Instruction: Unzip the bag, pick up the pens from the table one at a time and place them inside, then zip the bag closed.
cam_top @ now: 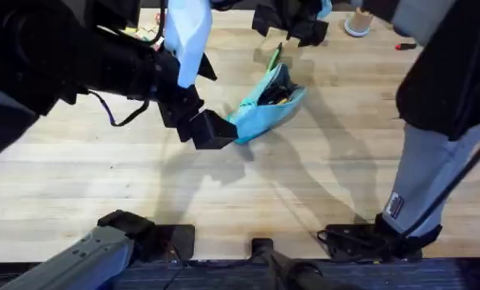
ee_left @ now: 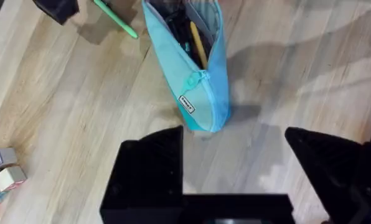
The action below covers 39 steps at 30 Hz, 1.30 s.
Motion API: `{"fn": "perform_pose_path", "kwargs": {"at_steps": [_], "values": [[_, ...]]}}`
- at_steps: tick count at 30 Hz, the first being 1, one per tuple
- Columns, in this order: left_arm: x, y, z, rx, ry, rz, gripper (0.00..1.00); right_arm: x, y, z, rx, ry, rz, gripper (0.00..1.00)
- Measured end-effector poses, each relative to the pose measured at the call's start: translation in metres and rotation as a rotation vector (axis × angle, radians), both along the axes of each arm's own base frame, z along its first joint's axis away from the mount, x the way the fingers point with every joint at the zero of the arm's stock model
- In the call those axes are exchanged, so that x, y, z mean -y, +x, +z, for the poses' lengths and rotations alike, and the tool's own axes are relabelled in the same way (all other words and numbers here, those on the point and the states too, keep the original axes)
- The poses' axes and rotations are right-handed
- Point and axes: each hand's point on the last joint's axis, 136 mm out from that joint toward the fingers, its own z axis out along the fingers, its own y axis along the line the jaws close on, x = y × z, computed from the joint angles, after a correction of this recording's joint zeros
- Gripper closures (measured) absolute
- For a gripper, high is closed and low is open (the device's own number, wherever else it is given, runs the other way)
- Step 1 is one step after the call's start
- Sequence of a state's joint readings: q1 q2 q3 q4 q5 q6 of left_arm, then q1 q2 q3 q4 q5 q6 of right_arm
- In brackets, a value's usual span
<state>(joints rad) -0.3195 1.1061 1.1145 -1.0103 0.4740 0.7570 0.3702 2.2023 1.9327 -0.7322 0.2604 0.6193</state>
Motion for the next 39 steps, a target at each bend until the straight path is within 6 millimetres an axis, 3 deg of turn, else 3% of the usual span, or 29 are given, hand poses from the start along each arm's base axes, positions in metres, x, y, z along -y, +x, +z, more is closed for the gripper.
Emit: {"fn": "perform_pose_path", "kwargs": {"at_steps": [10, 19, 39], "values": [[0.000, 0.000, 0.000, 0.000, 0.000, 0.000, 0.007, -0.002, 0.000, -0.059, -0.080, -0.002, -0.072, 0.003], [0.000, 0.000, 0.000, 0.000, 0.000, 0.000, 0.008, -0.014, 0.004, -0.061, -0.044, -0.024, -0.087, 0.013], [0.000, 0.000, 0.000, 0.000, 0.000, 0.000, 0.008, -0.011, -0.002, -0.063, -0.060, -0.070, -0.098, 0.582]]}}
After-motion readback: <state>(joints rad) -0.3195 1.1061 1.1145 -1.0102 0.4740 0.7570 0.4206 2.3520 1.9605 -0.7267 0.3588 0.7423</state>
